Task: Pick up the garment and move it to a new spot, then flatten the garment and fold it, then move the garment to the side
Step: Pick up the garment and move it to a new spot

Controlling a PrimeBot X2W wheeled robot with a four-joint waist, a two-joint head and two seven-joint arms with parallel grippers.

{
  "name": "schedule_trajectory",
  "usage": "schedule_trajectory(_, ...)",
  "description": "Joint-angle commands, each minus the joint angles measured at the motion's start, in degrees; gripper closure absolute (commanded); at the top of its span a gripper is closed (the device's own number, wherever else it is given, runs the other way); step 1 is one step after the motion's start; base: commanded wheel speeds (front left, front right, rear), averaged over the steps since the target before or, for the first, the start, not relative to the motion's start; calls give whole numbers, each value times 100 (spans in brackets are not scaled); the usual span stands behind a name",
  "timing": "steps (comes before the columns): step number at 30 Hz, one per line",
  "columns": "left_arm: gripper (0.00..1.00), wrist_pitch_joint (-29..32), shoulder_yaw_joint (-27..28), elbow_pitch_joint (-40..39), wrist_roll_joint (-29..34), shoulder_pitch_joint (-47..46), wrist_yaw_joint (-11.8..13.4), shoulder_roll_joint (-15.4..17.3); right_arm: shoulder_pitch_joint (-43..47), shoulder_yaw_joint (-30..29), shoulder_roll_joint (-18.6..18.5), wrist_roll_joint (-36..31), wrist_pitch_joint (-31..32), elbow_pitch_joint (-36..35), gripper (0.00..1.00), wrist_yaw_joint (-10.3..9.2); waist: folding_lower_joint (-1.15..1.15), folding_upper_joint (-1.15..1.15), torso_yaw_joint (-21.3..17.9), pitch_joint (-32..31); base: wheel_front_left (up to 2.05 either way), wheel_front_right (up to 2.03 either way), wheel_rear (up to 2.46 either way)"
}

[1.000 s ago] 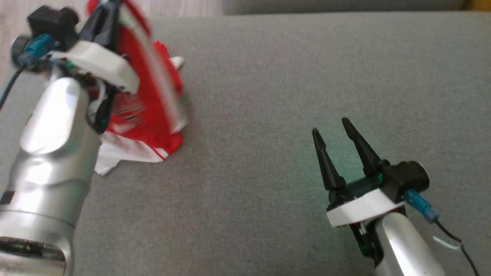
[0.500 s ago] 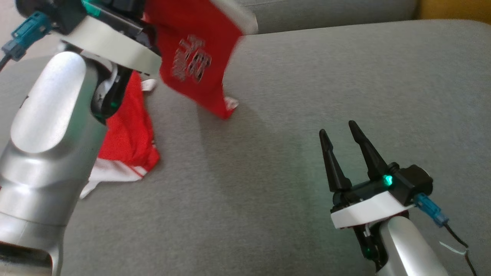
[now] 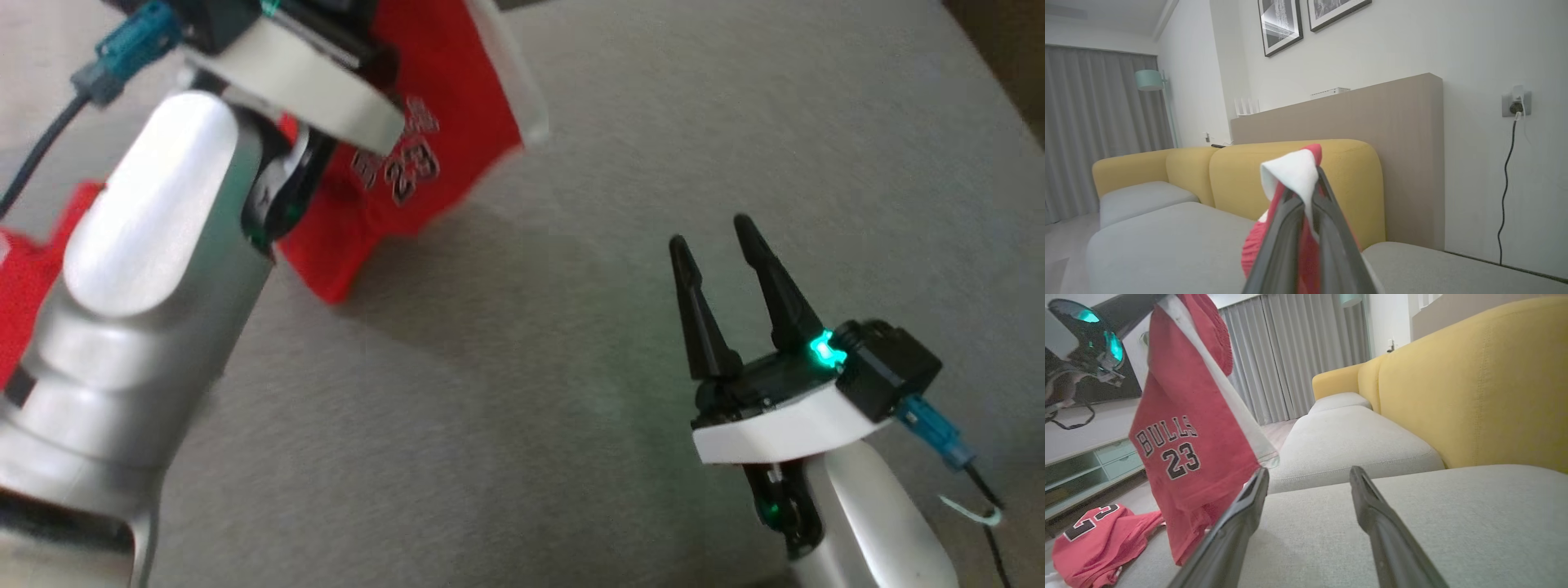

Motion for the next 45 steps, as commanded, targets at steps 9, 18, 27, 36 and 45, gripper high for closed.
schedule_trajectory(9, 0, -111, -238, 849, 311, -890, 21, -282, -287, 346, -5, 278, -62, -478, 0, -4, 0, 0, -1138, 786, 0, 0, 0)
schedule_trajectory(18, 0, -552, -571, 1504, 461, -1018, -79, -272, -312, 270, -5, 245, -62, -505, 0, -4, 0, 0, -853, 814, 0, 0, 0)
schedule_trajectory(27, 0, -984, -448, 1650, 431, -784, 24, 19, -289, -37, -5, -97, -62, -345, 0, -4, 0, 0, 108, 456, 0, 0, 0)
schedule_trajectory(36, 0, -1313, -229, 1273, 284, 834, 571, 356, -45, -433, -5, -495, -62, -118, 0, -4, 0, 0, 1297, -68, 0, 0, 0)
schedule_trajectory(45, 0, -1359, 350, 149, 371, 2941, 1337, 244, 208, -576, -5, -727, -62, 86, 0, -4, 0, 0, 1890, -300, 0, 0, 0)
